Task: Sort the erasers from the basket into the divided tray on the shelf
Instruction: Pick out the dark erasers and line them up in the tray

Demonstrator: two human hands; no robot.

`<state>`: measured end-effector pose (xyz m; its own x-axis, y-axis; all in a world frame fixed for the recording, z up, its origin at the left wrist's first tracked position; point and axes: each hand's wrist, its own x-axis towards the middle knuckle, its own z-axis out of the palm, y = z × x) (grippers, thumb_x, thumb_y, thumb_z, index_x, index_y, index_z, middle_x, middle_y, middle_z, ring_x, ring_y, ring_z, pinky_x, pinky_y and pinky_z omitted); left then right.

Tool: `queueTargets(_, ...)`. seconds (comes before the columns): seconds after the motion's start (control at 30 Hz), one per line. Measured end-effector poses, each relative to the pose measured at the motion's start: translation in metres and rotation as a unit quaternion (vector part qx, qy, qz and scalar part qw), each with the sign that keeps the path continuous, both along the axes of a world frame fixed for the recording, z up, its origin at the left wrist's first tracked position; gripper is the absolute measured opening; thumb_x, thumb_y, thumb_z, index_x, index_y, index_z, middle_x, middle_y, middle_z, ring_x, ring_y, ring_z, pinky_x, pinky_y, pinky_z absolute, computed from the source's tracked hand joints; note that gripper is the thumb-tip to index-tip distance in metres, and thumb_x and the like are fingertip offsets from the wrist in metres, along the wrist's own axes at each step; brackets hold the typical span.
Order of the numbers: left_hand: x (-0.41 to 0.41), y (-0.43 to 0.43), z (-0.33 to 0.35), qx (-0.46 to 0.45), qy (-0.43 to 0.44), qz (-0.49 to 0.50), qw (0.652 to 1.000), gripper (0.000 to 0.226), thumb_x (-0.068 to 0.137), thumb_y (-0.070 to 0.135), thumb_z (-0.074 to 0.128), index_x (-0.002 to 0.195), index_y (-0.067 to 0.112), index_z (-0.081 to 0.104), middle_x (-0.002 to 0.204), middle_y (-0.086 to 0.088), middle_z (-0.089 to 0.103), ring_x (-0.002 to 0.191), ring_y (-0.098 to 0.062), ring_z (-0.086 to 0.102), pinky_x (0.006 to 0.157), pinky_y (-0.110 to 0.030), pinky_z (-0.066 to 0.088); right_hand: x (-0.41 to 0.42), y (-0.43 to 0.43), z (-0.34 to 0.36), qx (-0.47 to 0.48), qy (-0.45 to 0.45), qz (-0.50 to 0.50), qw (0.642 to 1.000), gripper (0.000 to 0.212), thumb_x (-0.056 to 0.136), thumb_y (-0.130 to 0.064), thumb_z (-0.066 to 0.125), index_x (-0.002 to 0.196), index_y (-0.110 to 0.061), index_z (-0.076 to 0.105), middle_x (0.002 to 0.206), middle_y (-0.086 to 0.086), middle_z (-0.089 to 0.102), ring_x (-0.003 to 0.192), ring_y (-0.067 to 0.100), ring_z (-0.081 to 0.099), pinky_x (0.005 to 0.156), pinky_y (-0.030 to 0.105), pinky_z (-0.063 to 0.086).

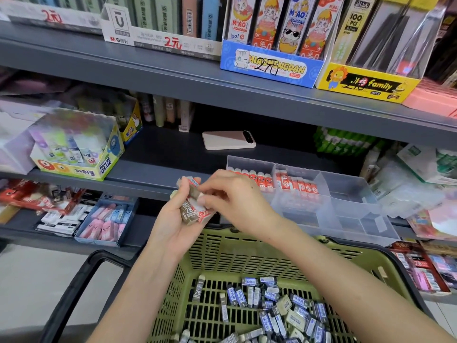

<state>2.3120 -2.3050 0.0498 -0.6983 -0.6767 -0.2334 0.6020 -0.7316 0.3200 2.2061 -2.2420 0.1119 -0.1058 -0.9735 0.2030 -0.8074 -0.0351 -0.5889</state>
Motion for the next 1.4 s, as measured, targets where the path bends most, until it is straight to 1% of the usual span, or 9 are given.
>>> queueTargets(0.1,0.001,-0.003,0.001,0.012,0.017,0.000,1.000,0.048,0.080,0.028,0.061,0.118,0.001,0.050,0.115,-0.025,0.065,0.106,-0.036,0.065,0.081,-0.053,0.055,-0.010,0.001,0.008,-0.036,-0.042,-0.055,0.997,0.016,0.093,-0.012,0.053,0.097,-0.008,0.067,0.089,0.003,0.067,0.083,0.019,0.064,0.079,0.036,0.050)
queueTargets(0.23,0.004,-0.006,0.000,0.029,0.037,0.004,0.999,0.043,0.080,0.025,0.060,0.117,0.005,0.049,0.116,-0.026,0.065,0.106,-0.042,0.063,0.081,-0.054,0.051,-0.051,0.011,0.025,0.004,-0.157,-0.115,0.981,0.016,0.095,-0.005,0.045,0.092,-0.010,0.060,0.073,0.009,0.065,0.058,0.013,0.062,0.060,0.020,0.051)
queueTargets(0.53,0.001,-0.006,-0.004,0.007,0.023,-0.012,1.000,0.037,0.081,0.024,0.062,0.111,0.005,0.052,0.116,-0.027,0.064,0.107,-0.043,0.063,0.078,-0.055,0.055,-0.087,0.009,0.002,0.331,0.115,0.003,0.937,0.019,0.095,-0.016,0.050,0.080,-0.015,0.061,0.070,0.004,0.069,0.045,-0.004,0.056,0.057,0.018,0.042)
queueTargets(0.87,0.002,-0.004,-0.004,0.018,0.023,-0.018,0.999,0.041,0.080,0.023,0.062,0.114,0.004,0.051,0.116,-0.028,0.064,0.106,-0.043,0.063,0.075,-0.053,0.056,-0.074,0.000,-0.024,0.281,0.119,-0.067,0.950,0.021,0.088,0.003,0.051,0.101,-0.001,0.067,0.098,0.011,0.069,0.086,0.024,0.066,0.084,0.039,0.052)
queueTargets(1.0,0.002,-0.004,-0.004,0.018,0.019,-0.020,0.999,0.041,0.081,0.023,0.061,0.116,0.004,0.051,0.117,-0.028,0.063,0.106,-0.044,0.062,0.075,-0.054,0.056,-0.072,0.001,-0.023,0.298,0.188,-0.049,0.935,0.025,0.080,0.011,0.046,0.091,-0.001,0.064,0.079,0.010,0.060,0.075,0.024,0.053,0.056,0.029,0.045)
queueTargets(1.07,0.002,-0.003,-0.004,0.021,0.018,-0.022,0.999,0.040,0.082,0.023,0.059,0.116,0.004,0.051,0.117,-0.028,0.063,0.106,-0.044,0.063,0.077,-0.055,0.055,-0.072,0.001,-0.021,0.297,0.218,-0.032,0.929,0.031,0.081,0.011,0.044,0.097,-0.006,0.065,0.085,0.008,0.061,0.082,0.026,0.055,0.060,0.025,0.041)
queueTargets(1.17,0.001,-0.003,-0.004,0.028,0.013,-0.021,0.999,0.042,0.082,0.025,0.059,0.117,0.004,0.051,0.117,-0.027,0.064,0.105,-0.043,0.063,0.081,-0.056,0.054,-0.069,0.003,-0.007,0.198,0.180,-0.059,0.962,0.031,0.088,-0.002,0.052,0.113,-0.013,0.066,0.103,0.006,0.067,0.093,0.021,0.061,0.080,0.026,0.046)
queueTargets(1.27,0.001,-0.002,-0.005,0.033,0.000,-0.008,0.999,0.042,0.080,0.028,0.062,0.114,0.005,0.052,0.111,-0.024,0.067,0.104,-0.040,0.065,0.080,-0.053,0.055,-0.044,0.009,0.011,0.070,-0.003,-0.014,0.997,0.011,0.080,-0.024,0.072,0.089,-0.018,0.073,0.081,-0.005,0.069,0.074,0.009,0.062,0.073,0.026,0.049)
queueTargets(1.4,0.001,-0.001,-0.004,0.006,-0.013,-0.008,1.000,0.040,0.078,0.038,0.060,0.102,0.006,0.055,0.090,-0.015,0.070,0.085,-0.026,0.071,0.068,-0.038,0.058,-0.005,0.011,0.007,0.046,0.025,0.070,0.996,0.033,0.073,-0.039,0.076,0.102,-0.024,0.070,0.079,-0.009,0.059,0.072,0.009,0.054,0.069,0.030,0.046)
